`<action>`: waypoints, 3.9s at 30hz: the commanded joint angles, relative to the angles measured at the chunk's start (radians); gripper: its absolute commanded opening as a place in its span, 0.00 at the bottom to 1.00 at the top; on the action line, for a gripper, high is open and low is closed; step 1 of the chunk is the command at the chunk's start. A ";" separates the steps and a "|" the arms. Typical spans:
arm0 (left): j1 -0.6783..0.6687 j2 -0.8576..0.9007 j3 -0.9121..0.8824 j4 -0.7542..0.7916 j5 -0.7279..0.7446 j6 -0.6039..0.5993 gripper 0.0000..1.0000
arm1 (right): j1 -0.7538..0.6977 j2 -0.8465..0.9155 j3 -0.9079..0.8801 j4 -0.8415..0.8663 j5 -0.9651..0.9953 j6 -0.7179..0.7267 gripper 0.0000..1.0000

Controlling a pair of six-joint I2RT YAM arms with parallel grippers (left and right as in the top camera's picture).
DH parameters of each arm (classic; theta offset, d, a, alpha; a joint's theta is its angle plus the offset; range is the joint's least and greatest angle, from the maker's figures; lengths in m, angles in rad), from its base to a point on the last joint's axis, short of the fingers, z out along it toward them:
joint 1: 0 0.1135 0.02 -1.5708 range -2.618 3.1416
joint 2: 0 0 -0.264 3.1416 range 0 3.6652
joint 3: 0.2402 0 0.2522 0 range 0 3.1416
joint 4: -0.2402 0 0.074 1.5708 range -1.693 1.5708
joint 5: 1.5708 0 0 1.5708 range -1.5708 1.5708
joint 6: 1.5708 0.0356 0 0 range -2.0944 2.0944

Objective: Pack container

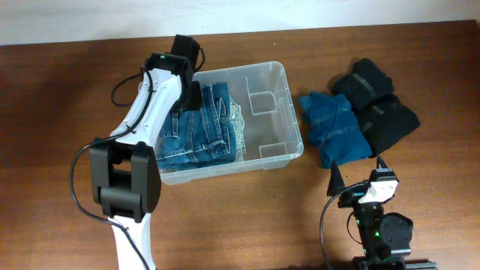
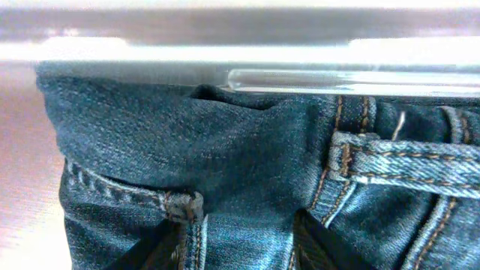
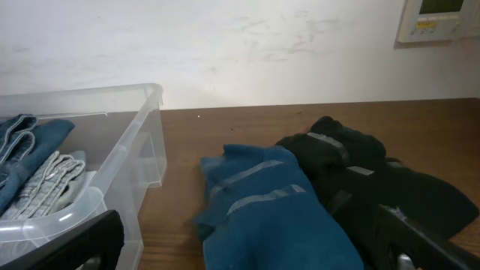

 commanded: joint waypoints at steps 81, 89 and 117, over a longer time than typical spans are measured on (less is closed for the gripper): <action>0.338 0.077 1.002 -0.570 0.124 0.301 0.99 | -0.064 2.010 1.447 -0.892 -0.029 -0.125 0.95; 0.338 0.077 1.002 -0.570 0.124 0.301 0.99 | -0.066 2.026 1.452 -0.922 -0.032 -0.124 0.04; 0.351 0.077 1.002 -0.571 0.078 0.299 0.99 | 0.260 1.992 2.424 -1.464 -0.201 0.380 0.04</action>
